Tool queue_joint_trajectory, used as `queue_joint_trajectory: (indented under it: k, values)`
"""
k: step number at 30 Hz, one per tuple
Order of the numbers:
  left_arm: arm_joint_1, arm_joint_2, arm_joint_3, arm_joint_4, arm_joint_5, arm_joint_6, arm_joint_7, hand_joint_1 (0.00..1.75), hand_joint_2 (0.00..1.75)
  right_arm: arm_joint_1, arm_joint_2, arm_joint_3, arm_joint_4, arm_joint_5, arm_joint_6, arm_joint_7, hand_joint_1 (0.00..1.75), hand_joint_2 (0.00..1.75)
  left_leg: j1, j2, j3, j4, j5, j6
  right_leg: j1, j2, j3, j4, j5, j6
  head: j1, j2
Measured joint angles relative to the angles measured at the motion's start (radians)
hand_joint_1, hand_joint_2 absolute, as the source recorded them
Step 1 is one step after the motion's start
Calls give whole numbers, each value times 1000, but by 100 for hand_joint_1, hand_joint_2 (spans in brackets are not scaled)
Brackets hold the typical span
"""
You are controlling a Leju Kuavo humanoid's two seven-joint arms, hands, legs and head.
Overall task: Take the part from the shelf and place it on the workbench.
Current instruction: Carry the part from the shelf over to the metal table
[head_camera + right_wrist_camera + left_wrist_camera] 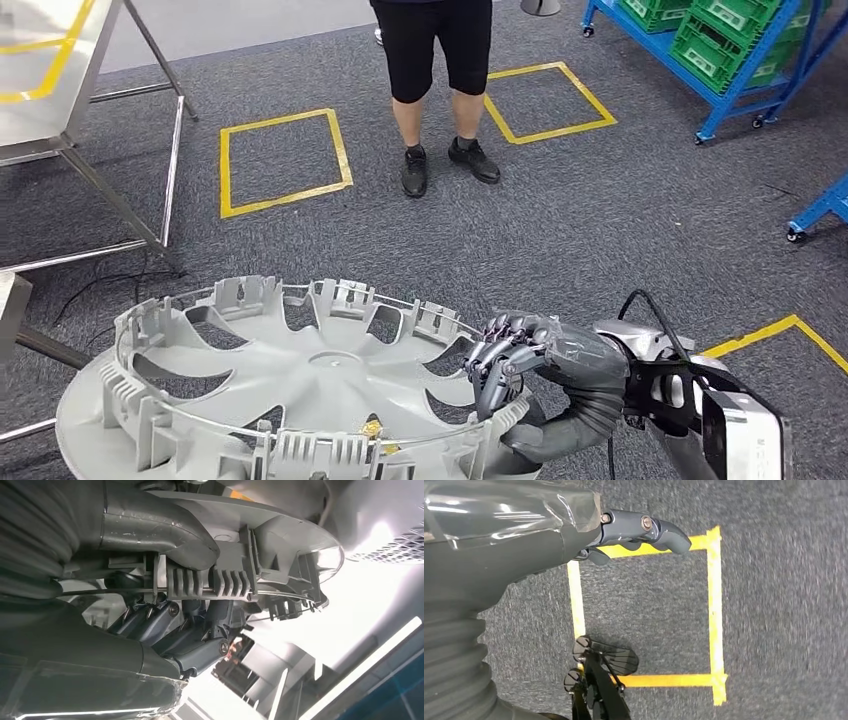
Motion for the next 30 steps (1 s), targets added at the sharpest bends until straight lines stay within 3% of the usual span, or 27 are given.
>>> queue_joint_trajectory:
  k: [2,4,6,7,9,11,13,14,15,17,19,21,22,24,26,28,29,30]
  values:
    - [-1,2,-3,-6,-3,-4,-12,0,175,-2,4,3,-4,40,-5,-4,166,175,-12,50,76,-142,51,16,7,-22,7,0,-7,3,1,0]
    - [-4,3,-7,-9,-16,-8,-30,0,175,-5,7,9,-12,81,-20,-18,166,175,-24,79,107,-204,61,28,11,-44,11,-1,-13,10,1,0]
    - [-5,4,-9,-9,-36,-15,-45,0,175,-9,9,14,-24,110,-45,-39,166,175,-27,54,110,-212,64,33,14,-69,14,-5,-18,19,0,0]
    - [-4,3,-9,-9,-46,-20,-49,0,175,-12,10,15,-31,123,-60,-47,166,175,-25,40,118,-221,69,37,13,-66,16,-1,-23,22,1,0]
    - [-7,2,-9,-10,-62,-25,-55,0,175,-17,11,9,-53,156,-83,-61,166,175,-18,11,138,-241,81,45,10,-14,-6,59,-54,23,4,0]
    - [-14,1,-9,-10,-79,-26,-61,0,175,-17,11,0,-72,189,-96,-69,166,175,-13,-20,141,-247,85,49,2,52,-73,194,-105,19,7,0]
    - [-19,3,-7,-9,-98,-22,-74,0,175,-15,13,-5,-86,216,-102,-76,166,175,-11,-54,141,-246,84,48,-3,69,-132,287,-125,27,9,0]
    - [-21,5,-6,-6,-107,-19,-84,0,175,-14,14,-7,-93,231,-105,-82,166,175,-10,-72,142,-245,83,47,-6,71,-136,277,-110,37,9,0]
    - [-23,8,-5,-2,-114,-14,-94,0,175,-12,15,-8,-100,243,-106,-88,166,175,-8,-89,143,-242,81,44,-11,75,-119,224,-79,49,9,0]
    - [-26,17,-2,8,-125,-6,-112,0,175,-10,17,-10,-112,260,-106,-98,166,175,-4,-120,139,-229,73,32,-22,109,-60,80,-9,69,10,0]
    - [-27,27,1,15,-130,-3,-121,0,175,-7,19,-12,-122,266,-106,-102,166,175,-4,-141,129,-217,66,18,-24,133,-31,13,21,62,11,0]
    - [-27,32,6,18,-132,-2,-124,0,175,-6,24,-17,-132,267,-106,-105,166,175,-1,-156,122,-215,65,9,-21,119,-30,14,23,42,11,0]
    - [-27,34,9,19,-133,-2,-124,0,175,-8,27,-19,-136,267,-106,-105,166,175,0,-152,118,-211,63,4,-21,110,-29,13,23,36,11,0]
    - [-29,37,13,22,-134,-3,-125,0,175,-9,34,-23,-144,268,-106,-106,166,175,0,-102,95,-164,35,-5,-22,88,-22,9,21,21,7,0]
    - [-35,37,13,23,-136,-5,-125,0,175,-8,37,-27,-148,272,-106,-106,166,175,1,-36,31,-36,-25,-10,-15,63,-17,9,16,9,2,0]
    - [-38,35,13,23,-142,-9,-123,0,175,-7,40,-28,-149,277,-107,-106,166,175,4,-15,-32,80,-63,-12,-8,37,-16,9,13,4,2,0]
    - [-38,33,14,24,-145,-12,-122,0,175,-6,42,-28,-149,280,-108,-106,166,175,4,-12,-39,88,-55,-12,-7,24,-15,9,11,4,2,0]
    - [-38,31,16,24,-147,-15,-121,0,175,-5,45,-28,-149,283,-110,-107,166,175,4,-7,-22,52,-30,-10,-5,12,-13,9,9,4,2,0]
